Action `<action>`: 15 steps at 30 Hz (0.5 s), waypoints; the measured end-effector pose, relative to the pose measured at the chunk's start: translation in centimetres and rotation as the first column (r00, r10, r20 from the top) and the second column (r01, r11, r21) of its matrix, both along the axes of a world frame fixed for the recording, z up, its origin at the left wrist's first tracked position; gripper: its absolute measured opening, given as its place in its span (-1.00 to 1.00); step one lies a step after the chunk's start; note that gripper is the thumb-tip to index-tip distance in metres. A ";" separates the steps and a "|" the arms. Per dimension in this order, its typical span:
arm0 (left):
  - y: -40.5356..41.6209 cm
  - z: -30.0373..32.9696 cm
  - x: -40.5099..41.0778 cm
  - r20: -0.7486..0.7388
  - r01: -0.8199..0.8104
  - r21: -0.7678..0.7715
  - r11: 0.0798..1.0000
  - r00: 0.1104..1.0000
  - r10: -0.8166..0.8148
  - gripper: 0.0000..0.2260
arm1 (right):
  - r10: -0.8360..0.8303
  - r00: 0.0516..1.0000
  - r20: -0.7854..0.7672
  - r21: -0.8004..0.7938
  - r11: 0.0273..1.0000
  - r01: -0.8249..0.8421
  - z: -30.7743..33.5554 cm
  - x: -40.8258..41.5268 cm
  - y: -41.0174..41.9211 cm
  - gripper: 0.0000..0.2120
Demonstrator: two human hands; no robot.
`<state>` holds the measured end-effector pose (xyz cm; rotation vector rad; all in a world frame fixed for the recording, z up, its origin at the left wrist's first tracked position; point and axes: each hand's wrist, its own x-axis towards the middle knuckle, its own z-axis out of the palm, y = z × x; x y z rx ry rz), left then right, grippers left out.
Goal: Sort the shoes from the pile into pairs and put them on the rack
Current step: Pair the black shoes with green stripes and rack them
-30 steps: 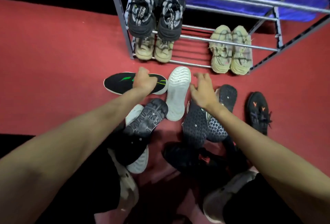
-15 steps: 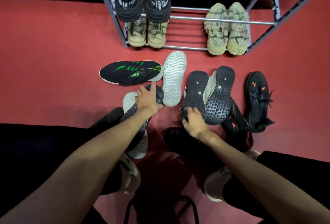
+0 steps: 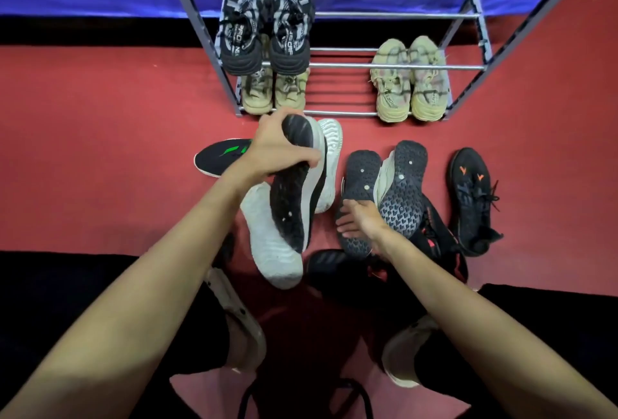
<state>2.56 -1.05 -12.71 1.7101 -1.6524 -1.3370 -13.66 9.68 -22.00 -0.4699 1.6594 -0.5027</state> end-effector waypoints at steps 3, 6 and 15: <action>-0.2 2.5 0.2 -0.189 -0.057 -0.077 0.995 0.981 0.042 -0.32 | -0.024 0.996 0.090 0.103 0.995 0.014 1.1 0.1 -0.4 -0.48; 1.2 2.8 0.5 -0.184 -0.033 -0.149 0.988 0.983 0.005 -0.31 | -0.295 0.919 0.261 0.141 0.953 0.266 2.0 0.0 -1.4 -0.57; 4.7 -1.0 3.2 0.033 0.289 0.023 0.957 0.957 -0.289 -0.10 | -0.623 0.718 0.310 -0.217 0.689 0.691 1.6 -2.1 -1.4 -0.55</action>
